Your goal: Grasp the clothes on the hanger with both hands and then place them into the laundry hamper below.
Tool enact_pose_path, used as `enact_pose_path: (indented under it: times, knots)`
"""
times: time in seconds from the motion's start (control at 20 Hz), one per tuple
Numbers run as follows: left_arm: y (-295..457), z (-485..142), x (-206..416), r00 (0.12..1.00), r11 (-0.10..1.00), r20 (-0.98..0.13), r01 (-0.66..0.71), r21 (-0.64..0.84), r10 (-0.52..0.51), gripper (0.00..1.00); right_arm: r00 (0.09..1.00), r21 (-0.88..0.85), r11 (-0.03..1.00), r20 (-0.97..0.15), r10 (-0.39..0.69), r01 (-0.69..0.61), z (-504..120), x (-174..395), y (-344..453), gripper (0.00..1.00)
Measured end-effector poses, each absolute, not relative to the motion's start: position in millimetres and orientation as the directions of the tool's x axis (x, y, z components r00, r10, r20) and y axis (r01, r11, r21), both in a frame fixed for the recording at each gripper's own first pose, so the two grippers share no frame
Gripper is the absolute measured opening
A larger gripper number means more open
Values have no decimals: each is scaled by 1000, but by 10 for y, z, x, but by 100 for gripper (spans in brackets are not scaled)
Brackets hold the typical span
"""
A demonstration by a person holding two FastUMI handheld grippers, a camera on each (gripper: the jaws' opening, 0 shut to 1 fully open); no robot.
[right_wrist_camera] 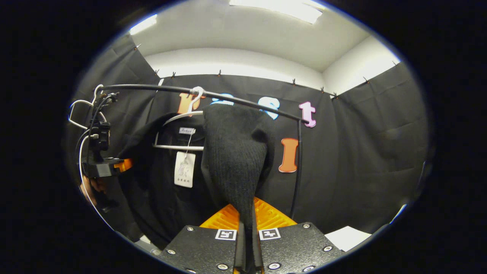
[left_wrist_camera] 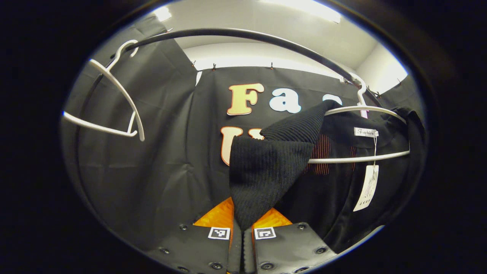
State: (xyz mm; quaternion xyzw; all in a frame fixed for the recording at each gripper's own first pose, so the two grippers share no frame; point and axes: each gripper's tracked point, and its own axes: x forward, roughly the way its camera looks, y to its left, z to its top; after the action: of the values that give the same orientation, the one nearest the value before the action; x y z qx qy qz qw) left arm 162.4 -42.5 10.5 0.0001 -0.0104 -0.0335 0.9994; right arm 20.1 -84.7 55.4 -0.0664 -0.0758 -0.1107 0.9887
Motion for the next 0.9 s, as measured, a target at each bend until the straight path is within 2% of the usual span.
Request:
enact_pose_path:
  times: [0.05,0.15,0.2,0.3,0.45,0.6,0.65,0.75,0.9]
  knots:
    - [-456,182,1626,996,997,25,83,10,-83,10,957,-130,960,188,-223,249,673,207,-920,7]
    - [-517,343,1659,993,994,45,109,29,-110,10,944,-144,949,221,-244,279,897,228,-1050,6]
    - [-501,414,1667,993,994,54,105,41,-107,10,938,-140,947,237,-252,290,1024,227,-1099,14]
    - [-467,522,1672,993,995,67,90,51,-93,7,920,-133,934,267,-288,331,1248,215,-1265,5]
    - [-446,629,1727,993,995,79,86,46,-90,10,874,-177,882,316,-370,437,1542,189,-1636,4]
    - [-507,728,1910,995,996,45,84,17,-84,12,844,-145,860,324,-427,490,1731,229,-1859,4]
    - [-557,748,1959,995,996,31,92,3,-92,7,837,-128,856,322,-442,501,1784,280,-1932,4]
    - [-605,795,2026,994,994,17,108,-10,-107,10,824,-111,843,310,-475,527,1843,393,-2138,4]
    - [-591,860,2150,994,995,29,103,17,-104,7,793,-95,813,310,-525,575,1927,500,-2496,4]
